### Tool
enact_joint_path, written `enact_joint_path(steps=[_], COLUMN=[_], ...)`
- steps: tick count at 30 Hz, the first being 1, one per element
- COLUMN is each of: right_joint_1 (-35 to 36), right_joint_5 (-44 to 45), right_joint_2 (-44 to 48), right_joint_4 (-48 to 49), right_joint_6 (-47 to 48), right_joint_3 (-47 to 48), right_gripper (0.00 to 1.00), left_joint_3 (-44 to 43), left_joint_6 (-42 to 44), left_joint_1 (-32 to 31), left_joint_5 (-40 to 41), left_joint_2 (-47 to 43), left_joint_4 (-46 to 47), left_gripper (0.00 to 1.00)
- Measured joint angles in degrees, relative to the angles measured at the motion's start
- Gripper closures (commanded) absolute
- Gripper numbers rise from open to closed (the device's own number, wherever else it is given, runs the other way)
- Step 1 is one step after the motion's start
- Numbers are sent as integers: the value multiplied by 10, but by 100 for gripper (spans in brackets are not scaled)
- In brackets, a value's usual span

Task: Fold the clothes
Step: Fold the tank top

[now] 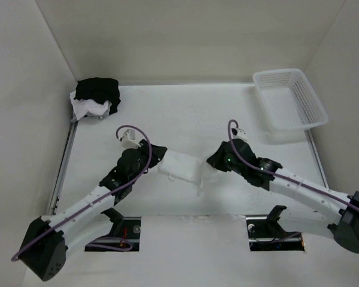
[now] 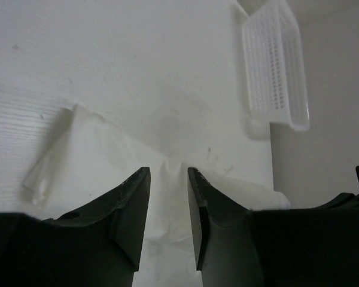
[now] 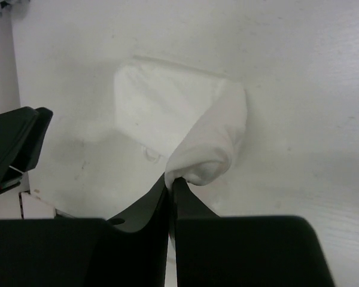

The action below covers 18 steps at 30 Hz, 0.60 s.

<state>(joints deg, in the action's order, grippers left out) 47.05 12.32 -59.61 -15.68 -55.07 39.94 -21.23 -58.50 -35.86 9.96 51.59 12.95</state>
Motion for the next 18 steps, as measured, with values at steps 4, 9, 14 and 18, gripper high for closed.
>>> enact_joint_path(steps=[4,9,14,18], right_joint_1=[22,39,59,78], right_joint_5=[7,1,-14,-32], right_joint_2=[-121,-270,-397,-487], right_joint_4=[-9,-18,-22,-20], right_joint_6=[9,20,28,27], right_joint_3=[102,222,326,401], right_gripper=[92,91,87,67], left_joint_3=[16,35,48,54], left_joint_6=[11,18,22,24], left_joint_1=[62,114,150,169], left_joint_5=[-11,-39,-60,-74], left_joint_2=[-76,-123,-160,-184], left_joint_4=[-50,-103,-144,-163], left_gripper=[70,70,70,70])
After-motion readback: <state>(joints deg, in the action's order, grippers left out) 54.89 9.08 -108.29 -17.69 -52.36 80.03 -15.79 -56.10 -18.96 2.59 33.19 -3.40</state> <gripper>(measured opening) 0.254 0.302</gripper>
